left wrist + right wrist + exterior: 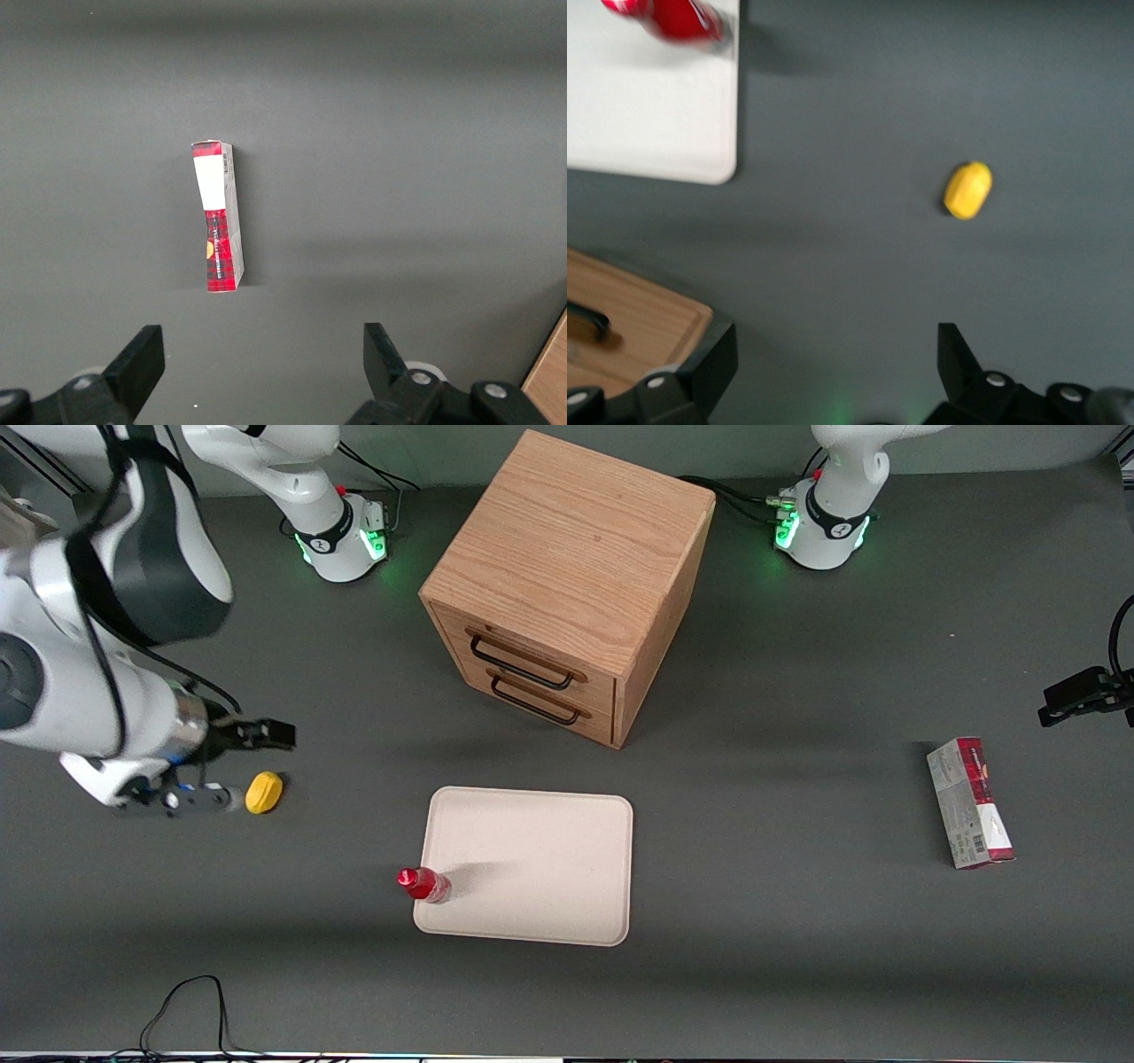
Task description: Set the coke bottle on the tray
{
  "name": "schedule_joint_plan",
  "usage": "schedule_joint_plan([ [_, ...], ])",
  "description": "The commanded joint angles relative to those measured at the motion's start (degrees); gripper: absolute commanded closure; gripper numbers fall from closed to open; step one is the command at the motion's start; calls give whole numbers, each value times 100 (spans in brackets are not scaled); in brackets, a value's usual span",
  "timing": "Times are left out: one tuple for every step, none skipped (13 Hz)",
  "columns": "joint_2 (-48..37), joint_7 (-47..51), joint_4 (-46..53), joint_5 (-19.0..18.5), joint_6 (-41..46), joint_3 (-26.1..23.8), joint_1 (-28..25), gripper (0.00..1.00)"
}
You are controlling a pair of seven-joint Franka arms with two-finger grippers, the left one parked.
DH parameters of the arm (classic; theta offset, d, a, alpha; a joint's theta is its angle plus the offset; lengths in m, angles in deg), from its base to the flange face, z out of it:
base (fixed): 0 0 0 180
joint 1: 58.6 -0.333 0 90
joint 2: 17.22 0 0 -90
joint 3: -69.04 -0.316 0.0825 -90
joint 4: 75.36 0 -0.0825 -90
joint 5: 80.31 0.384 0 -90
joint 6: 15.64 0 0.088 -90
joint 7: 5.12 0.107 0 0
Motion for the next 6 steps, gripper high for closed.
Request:
schedule_joint_plan([
  [-1480, -848, -1538, 476, -376, 657, 1, 0],
  [-1805, -1095, -1767, 477, -323, 860, -60, 0],
  [-1991, -1141, -1909, 477, -279, 1028, -69, 0],
  [-2028, -1159, -1910, 477, -174, 1108, -113, 0],
  [-1993, -1107, -1867, 459, -173, 1117, -200, 0],
  [-1915, -1072, -1736, 442, -173, 1117, -245, 0],
])
